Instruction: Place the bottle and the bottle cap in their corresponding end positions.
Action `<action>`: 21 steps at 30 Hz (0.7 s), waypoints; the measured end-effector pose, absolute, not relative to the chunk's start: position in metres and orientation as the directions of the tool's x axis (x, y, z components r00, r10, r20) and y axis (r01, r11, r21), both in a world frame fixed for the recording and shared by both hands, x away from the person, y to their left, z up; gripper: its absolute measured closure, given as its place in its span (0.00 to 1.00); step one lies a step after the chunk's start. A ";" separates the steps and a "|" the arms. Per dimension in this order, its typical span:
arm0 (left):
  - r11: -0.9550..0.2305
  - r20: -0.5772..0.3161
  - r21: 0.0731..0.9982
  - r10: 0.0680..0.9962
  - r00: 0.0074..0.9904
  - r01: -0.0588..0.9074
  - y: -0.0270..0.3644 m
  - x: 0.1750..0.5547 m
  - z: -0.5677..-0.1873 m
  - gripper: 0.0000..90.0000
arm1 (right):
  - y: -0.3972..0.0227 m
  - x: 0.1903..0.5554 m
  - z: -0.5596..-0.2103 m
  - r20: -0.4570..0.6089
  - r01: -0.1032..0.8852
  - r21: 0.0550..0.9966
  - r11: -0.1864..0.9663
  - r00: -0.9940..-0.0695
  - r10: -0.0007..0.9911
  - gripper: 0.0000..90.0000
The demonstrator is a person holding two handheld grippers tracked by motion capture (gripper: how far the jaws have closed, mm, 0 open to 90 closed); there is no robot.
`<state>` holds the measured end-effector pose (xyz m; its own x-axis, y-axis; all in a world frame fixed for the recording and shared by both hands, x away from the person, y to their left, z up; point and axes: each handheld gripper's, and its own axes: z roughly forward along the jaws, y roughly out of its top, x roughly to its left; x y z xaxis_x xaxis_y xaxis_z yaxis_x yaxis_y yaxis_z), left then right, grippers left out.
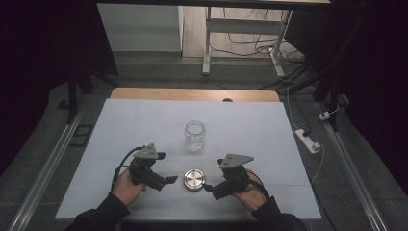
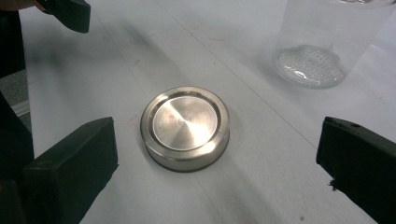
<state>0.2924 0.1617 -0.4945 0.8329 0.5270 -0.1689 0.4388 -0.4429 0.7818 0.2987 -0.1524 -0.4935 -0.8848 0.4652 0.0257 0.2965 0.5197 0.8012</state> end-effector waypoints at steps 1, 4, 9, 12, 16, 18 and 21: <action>-0.443 -0.171 0.780 0.530 0.831 0.443 0.163 0.291 -0.494 0.00 | -0.153 0.298 -0.493 0.024 0.297 0.801 0.520 -0.884 0.468 0.00; -0.438 -0.171 0.779 0.540 0.824 0.448 0.169 0.285 -0.494 0.00 | -0.157 0.297 -0.491 0.023 0.297 0.802 0.517 -0.882 0.471 0.00; -0.432 -0.168 0.778 0.555 0.815 0.455 0.179 0.276 -0.495 0.00 | -0.164 0.294 -0.489 0.019 0.298 0.805 0.514 -0.878 0.479 0.00; -0.426 -0.166 0.778 0.569 0.805 0.462 0.185 0.270 -0.495 0.00 | -0.169 0.292 -0.488 0.015 0.299 0.804 0.513 -0.874 0.486 0.00; -0.412 -0.178 0.778 0.581 0.795 0.475 0.193 0.264 -0.495 0.00 | -0.177 0.291 -0.487 0.014 0.306 0.807 0.506 -0.866 0.501 0.00; -0.402 -0.182 0.780 0.587 0.789 0.479 0.195 0.261 -0.496 0.00 | -0.181 0.290 -0.487 0.017 0.314 0.805 0.503 -0.860 0.511 0.00; -0.396 -0.182 0.782 0.594 0.784 0.482 0.200 0.256 -0.495 0.00 | -0.187 0.289 -0.487 0.014 0.320 0.803 0.503 -0.854 0.521 0.00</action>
<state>0.2562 0.2005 -0.4954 0.7837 0.5938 -0.1823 0.4820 -0.3961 0.7815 0.2894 -0.1866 -0.4874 -0.8537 0.5205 0.0136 0.3195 0.5031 0.8030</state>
